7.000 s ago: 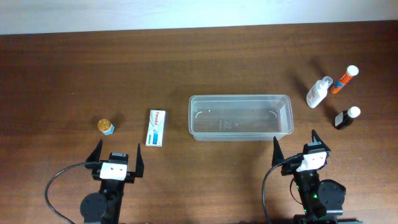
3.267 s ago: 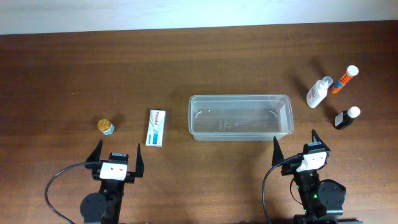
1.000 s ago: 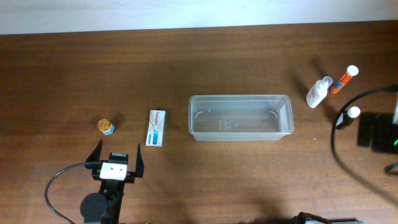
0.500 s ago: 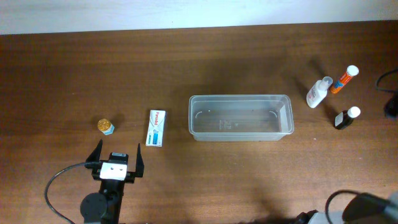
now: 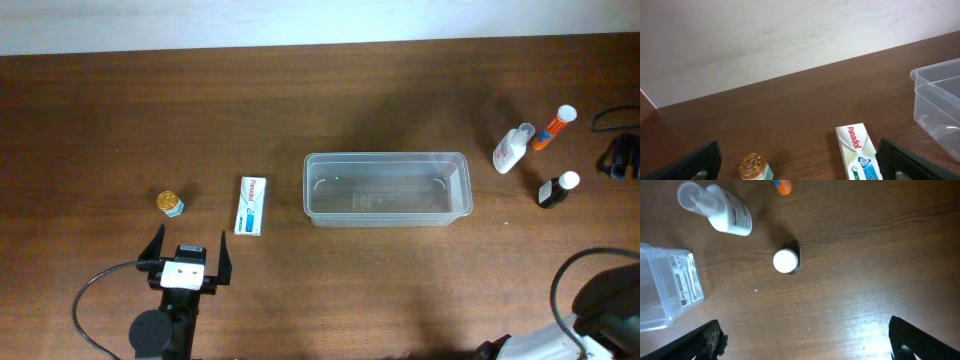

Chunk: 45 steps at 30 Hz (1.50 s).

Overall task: Pack container
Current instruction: 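Move the right gripper over the small dark white-capped bottle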

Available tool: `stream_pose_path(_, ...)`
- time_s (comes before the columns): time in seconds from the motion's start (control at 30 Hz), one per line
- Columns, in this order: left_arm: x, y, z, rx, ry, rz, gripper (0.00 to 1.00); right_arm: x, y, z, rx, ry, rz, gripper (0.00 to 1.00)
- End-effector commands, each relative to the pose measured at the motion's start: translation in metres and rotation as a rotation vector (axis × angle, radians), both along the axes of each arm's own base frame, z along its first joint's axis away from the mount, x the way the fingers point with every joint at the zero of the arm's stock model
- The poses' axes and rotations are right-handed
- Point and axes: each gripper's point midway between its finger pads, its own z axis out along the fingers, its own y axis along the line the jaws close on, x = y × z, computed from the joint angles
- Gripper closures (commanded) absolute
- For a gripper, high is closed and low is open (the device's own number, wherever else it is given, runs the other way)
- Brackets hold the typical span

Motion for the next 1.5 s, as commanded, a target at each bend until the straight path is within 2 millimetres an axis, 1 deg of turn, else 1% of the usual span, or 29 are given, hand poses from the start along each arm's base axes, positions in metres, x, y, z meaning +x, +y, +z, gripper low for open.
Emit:
stream_pose_path(0.0, 0.0, 0.002, -0.001, 0.015, -0.002, 0.011, 0.01, 0.006, 0.0, -0.016, 0.018, 0.02, 0.074, 0.02)
stream_pose_path(0.13, 0.0, 0.002, -0.001, 0.015, -0.002, 0.011, 0.01, 0.014, 0.004, -0.037, 0.008, 0.096, 0.11, 0.02)
stream_pose_path(0.27, 0.0, 0.002, -0.001, 0.015, -0.002, 0.011, 0.01, 0.02, 0.005, -0.055, -0.09, 0.221, 0.152, 0.02)
stream_pose_path(0.37, 0.0, 0.002, -0.001, 0.015, -0.002, 0.011, 0.0, 0.029, 0.006, -0.062, -0.162, 0.27, 0.159, 0.02)
stream_pose_path(0.47, 0.0, 0.002, -0.001, 0.015, -0.002, 0.011, 0.01, 0.038, 0.011, -0.066, -0.169, 0.266, 0.179, 0.02)
stream_pose_path(0.63, 0.0, 0.002, -0.001, 0.015, -0.002, 0.011, 0.01, 0.037, 0.012, -0.067, -0.157, 0.27, 0.181, 0.02)
stream_pose_path(0.73, 0.0, 0.002, -0.001, 0.015, -0.002, 0.011, 0.01, 0.034, 0.015, -0.071, -0.143, 0.279, 0.189, 0.02)
stream_pose_path(0.97, 0.0, 0.002, -0.001, 0.015, -0.002, 0.011, 0.01, 0.021, 0.023, -0.096, -0.099, 0.337, 0.198, 0.02)
stream_pose_path(1.07, 0.0, 0.002, -0.001, 0.015, -0.002, 0.011, 0.01, 0.016, 0.028, -0.103, -0.076, 0.353, 0.202, 0.02)
stream_pose_path(1.17, 0.0, 0.002, -0.001, 0.015, -0.002, 0.011, 0.01, 0.019, 0.033, -0.108, -0.044, 0.335, 0.208, 0.02)
stream_pose_path(1.33, 0.0, 0.002, -0.001, 0.015, -0.002, 0.011, 0.01, 0.024, 0.031, -0.116, -0.055, 0.315, 0.206, 0.02)
stream_pose_path(1.47, 0.0, 0.002, -0.001, 0.015, -0.002, 0.011, 0.01, 0.025, 0.03, -0.127, -0.06, 0.31, 0.205, 0.02)
